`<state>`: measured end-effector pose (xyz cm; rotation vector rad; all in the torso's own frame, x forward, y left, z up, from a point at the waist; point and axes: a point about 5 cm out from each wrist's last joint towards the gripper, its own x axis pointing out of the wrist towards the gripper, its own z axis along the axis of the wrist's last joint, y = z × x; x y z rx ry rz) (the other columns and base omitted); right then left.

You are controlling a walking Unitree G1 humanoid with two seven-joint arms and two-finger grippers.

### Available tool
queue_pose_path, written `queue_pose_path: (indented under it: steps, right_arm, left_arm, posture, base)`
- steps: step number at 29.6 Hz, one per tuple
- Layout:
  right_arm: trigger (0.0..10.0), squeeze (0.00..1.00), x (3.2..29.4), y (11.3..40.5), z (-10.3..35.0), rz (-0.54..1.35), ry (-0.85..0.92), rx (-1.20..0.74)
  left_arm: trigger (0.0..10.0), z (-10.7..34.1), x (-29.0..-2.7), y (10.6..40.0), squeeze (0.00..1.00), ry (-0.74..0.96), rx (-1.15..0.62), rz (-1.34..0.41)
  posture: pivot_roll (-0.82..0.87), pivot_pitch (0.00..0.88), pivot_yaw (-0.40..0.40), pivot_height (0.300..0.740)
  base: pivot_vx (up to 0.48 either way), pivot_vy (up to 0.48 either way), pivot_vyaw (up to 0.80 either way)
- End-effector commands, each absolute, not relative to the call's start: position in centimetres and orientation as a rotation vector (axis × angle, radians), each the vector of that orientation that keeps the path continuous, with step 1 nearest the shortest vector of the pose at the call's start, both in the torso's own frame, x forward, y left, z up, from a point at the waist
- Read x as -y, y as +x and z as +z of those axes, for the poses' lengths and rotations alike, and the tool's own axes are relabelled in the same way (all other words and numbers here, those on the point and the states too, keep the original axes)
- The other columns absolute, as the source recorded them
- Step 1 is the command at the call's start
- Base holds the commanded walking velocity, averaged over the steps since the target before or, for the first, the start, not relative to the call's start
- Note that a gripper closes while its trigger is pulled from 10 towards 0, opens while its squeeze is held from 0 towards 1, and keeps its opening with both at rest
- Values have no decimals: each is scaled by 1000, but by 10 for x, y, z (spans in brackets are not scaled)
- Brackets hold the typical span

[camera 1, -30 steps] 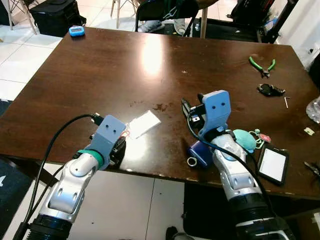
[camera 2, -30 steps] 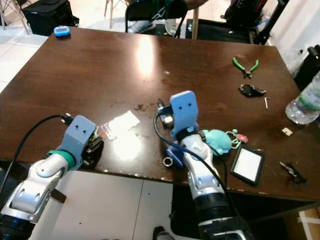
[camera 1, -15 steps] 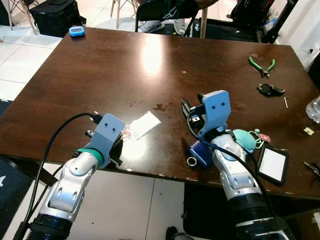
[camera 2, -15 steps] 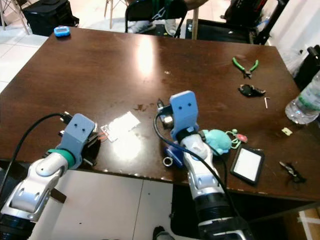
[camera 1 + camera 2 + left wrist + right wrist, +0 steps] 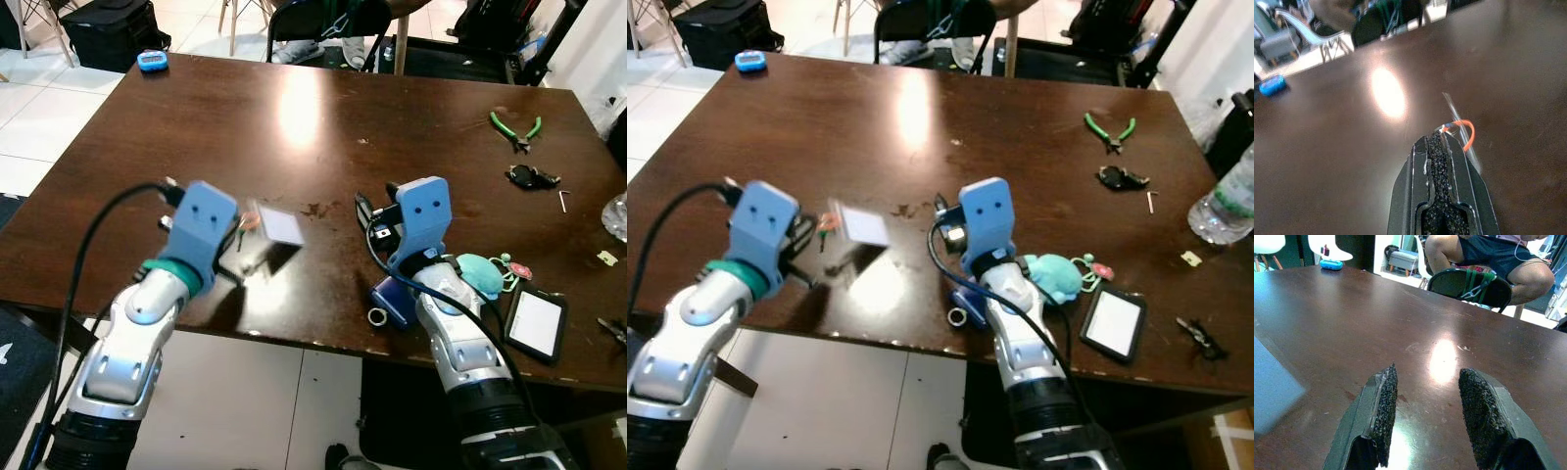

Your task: Hang keys on a hook

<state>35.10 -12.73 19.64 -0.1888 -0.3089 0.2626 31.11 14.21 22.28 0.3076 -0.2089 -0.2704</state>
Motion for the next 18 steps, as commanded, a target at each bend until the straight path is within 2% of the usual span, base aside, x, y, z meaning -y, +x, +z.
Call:
queue_pose_path:
  steps: [1, 10, 16, 18]
  right_arm:
    - [10000, 0, 125, 351, 193, 272, -179, 296]
    - [10000, 0, 125, 351, 193, 269, -180, 298]
    - [10000, 0, 125, 351, 193, 268, -179, 300]
    - [10000, 0, 124, 351, 194, 268, -177, 303]
  left_arm:
    - [10000, 226, -139, 308, 0, 305, 217, -290]
    - [10000, 230, -136, 305, 0, 299, 245, -292]
    - [10000, 253, -130, 294, 0, 194, 353, -218]
    - [10000, 253, -132, 289, 0, 233, 363, -185]
  posture:
    - [-35, 149, 63, 740]
    - [-39, 146, 65, 740]
    - [-38, 132, 67, 740]
    - [-38, 132, 67, 740]
  base:
    - [0, 0, 0]
    - [0, 0, 0]
    - [0, 0, 0]
    - [0, 0, 0]
